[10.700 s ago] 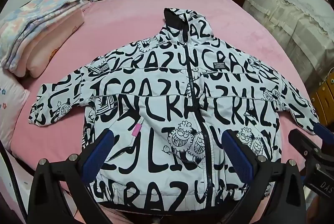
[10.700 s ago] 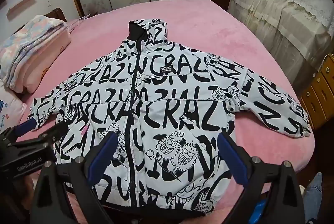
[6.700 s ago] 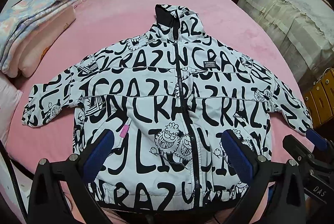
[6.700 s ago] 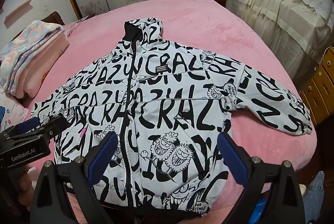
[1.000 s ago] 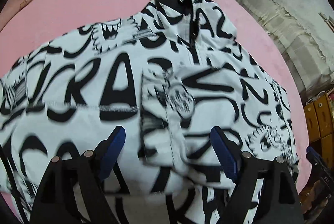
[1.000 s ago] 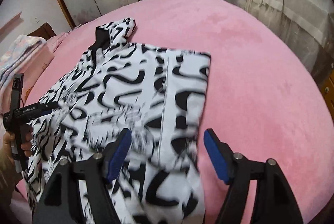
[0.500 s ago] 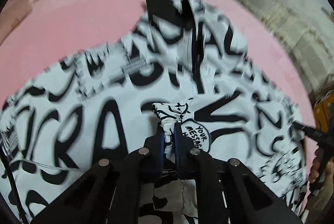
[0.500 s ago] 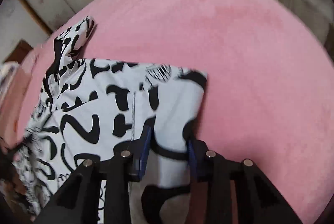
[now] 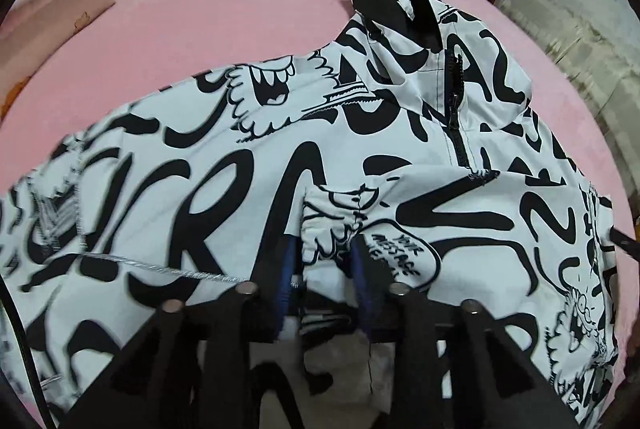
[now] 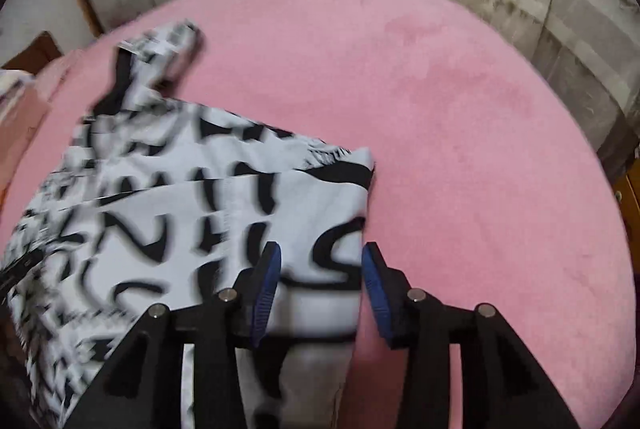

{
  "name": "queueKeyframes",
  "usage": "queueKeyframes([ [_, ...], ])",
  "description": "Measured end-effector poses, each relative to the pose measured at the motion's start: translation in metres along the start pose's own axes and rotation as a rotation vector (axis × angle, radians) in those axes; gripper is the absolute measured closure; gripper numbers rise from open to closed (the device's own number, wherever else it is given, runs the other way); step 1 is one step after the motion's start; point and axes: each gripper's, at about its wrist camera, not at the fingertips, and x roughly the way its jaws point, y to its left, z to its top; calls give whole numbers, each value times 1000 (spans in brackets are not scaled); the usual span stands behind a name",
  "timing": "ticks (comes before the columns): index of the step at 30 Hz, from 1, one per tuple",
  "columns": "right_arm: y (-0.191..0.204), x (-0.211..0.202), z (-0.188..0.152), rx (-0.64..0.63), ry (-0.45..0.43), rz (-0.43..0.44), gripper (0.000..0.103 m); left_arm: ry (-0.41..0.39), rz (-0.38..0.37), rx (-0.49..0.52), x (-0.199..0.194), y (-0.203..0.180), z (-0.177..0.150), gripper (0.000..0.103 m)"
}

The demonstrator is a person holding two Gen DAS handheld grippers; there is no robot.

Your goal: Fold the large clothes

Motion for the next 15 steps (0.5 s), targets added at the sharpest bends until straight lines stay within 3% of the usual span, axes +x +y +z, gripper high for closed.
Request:
queueKeyframes([
  [4,20,-57,-34,-53,-51,75,56,-79,5,54,-46,-12,-11,66],
  [8,51,-81,-83,-63,-40,248,56,-84,-119,53,-68,-32,-37,66],
  [10,66,-73,-102,-103,-19,259,58,-35,-176,56,-59,-50,-54,66],
  [12,78,-54,-114,-139,1,182,82,6,-174,65,-48,-60,-69,66],
  [13,75,-42,-117,-143,21,128,87,28,-159,66,-37,-66,-75,66],
  [14,65,-31,-120,-125,39,80,102,38,-149,66,-30,-68,-79,66],
  [15,54,-22,-121,-93,58,72,103,42,-143,66,-25,-68,-83,66],
])
